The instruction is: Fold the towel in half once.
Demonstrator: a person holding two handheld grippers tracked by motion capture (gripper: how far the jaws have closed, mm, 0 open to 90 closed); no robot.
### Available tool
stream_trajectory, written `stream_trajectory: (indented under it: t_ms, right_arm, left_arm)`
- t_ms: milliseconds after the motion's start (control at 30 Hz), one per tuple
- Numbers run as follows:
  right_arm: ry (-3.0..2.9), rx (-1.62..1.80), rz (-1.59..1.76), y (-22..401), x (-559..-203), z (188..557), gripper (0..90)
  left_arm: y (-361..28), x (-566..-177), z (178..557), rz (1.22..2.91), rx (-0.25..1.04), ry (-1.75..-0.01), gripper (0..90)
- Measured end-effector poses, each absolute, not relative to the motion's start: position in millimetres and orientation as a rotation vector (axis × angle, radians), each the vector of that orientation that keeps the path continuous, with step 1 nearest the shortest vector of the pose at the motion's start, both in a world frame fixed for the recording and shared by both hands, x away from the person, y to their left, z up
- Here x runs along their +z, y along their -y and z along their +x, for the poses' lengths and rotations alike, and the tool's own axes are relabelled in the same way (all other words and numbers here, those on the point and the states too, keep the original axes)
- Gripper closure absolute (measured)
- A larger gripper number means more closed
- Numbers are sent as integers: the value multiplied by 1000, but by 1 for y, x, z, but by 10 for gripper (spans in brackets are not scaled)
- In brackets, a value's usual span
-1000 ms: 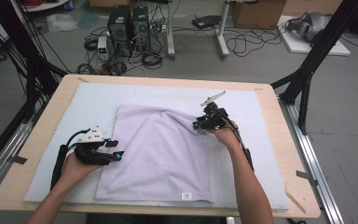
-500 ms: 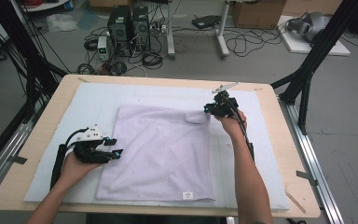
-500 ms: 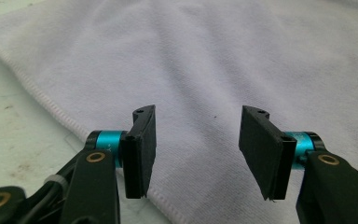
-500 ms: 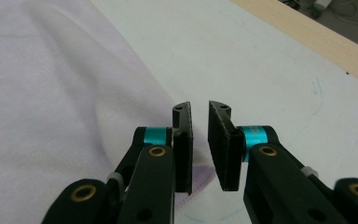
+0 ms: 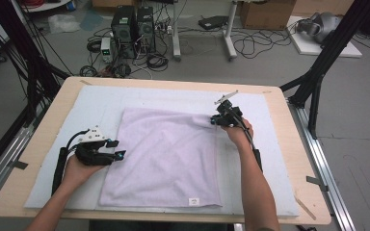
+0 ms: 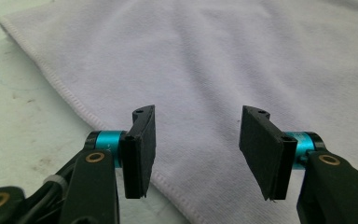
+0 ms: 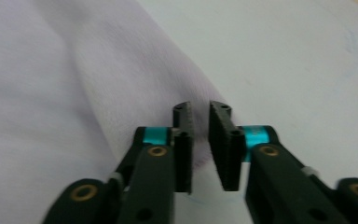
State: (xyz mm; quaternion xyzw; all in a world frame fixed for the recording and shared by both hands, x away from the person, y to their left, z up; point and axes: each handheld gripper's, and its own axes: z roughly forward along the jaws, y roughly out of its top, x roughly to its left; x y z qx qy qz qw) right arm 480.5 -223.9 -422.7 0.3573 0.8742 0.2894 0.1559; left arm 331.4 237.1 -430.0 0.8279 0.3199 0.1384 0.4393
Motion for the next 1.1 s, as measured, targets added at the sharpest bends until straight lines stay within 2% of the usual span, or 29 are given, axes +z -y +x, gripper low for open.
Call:
stream_trajectory:
  t_ms: [67, 100, 300, 533, 667, 767, 800, 833, 867, 933, 967, 1100]
  right_arm:
    - [-2457, 840, 1081, 232, -421, 482, 819]
    - [-2454, 902, 1094, 236, -418, 481, 783]
    - [-2461, 1078, 973, 232, -398, 466, 709]
    - [-2564, 1138, 885, 218, -405, 459, 625]
    - [-2580, 1109, 886, 216, -421, 456, 603]
    - [-2587, 1062, 907, 216, -434, 457, 601]
    - [-2583, 1048, 909, 216, -436, 457, 607]
    - [-2575, 1057, 919, 216, -438, 457, 625]
    - [-2561, 1060, 931, 216, -438, 457, 666]
    - [-2559, 1053, 927, 217, -438, 457, 775]
    - [-2555, 1040, 922, 218, -437, 457, 838]
    - [-2605, 1023, 920, 227, -431, 454, 844]
  left_arm:
    - [-238, -430, 333, 2052, 358, -810, 466]
    - [-239, -429, 335, 2048, 364, -818, 477]
    - [-236, -417, 361, 2058, 425, -838, 598]
    - [-216, -403, 425, 2075, 467, -853, 711]
    - [-205, -407, 462, 2098, 492, -914, 702]
    - [-200, -416, 483, 2125, 555, -1017, 607]
    - [-199, -419, 489, 2133, 556, -1056, 565]
    - [-199, -423, 492, 2131, 571, -1072, 566]
    - [-199, -427, 494, 2131, 570, -1085, 606]
    - [-199, -436, 497, 2169, 546, -1115, 804]
    - [-200, -435, 498, 2146, 542, -1137, 863]
    - [-206, -427, 498, 2046, 608, -1238, 886]
